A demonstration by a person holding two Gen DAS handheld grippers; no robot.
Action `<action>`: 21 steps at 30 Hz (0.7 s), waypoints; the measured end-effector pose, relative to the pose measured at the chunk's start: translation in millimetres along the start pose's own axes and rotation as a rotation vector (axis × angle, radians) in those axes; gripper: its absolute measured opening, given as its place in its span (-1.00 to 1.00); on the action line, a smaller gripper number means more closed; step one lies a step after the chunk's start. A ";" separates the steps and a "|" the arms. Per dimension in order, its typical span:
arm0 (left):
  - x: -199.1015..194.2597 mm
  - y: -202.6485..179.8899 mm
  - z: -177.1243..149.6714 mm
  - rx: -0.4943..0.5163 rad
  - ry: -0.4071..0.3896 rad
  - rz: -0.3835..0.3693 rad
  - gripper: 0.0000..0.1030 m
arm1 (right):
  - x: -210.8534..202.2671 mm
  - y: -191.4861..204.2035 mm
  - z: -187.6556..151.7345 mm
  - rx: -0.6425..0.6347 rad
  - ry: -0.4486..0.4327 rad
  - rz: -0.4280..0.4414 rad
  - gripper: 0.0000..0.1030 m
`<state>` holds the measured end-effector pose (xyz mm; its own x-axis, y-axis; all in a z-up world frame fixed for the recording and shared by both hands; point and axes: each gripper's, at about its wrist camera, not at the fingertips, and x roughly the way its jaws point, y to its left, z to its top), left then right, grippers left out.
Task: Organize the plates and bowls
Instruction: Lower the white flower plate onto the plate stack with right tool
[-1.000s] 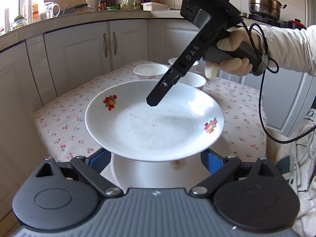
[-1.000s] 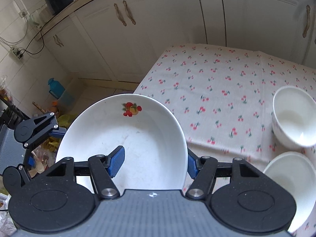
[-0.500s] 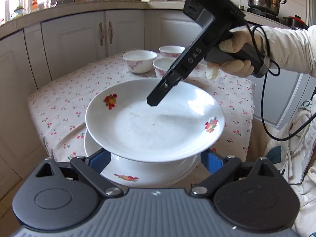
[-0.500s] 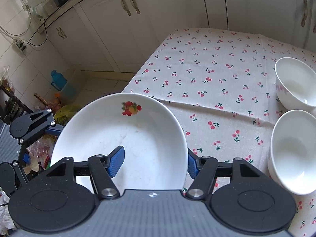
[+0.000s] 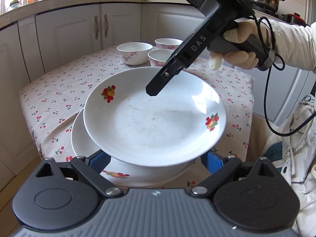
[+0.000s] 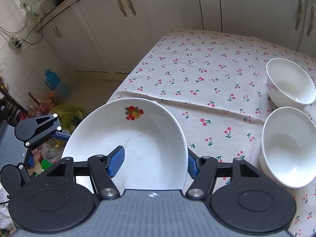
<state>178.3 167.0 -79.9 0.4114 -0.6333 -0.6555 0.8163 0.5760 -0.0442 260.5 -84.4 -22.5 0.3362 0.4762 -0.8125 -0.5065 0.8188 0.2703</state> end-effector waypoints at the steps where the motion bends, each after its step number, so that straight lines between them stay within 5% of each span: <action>1: 0.3 1.0 -0.3 -0.005 -0.002 -0.004 0.88 | 0.1 -0.3 0.0 0.000 0.001 -0.003 0.36; 21: 8.7 8.9 5.4 -0.057 0.092 -0.017 0.90 | 4.1 3.4 1.9 0.013 0.024 -0.028 0.38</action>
<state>191.4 163.8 -81.9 0.3564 -0.5948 -0.7206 0.7977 0.5953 -0.0968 261.6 -79.0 -23.9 0.3311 0.4456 -0.8317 -0.4872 0.8356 0.2538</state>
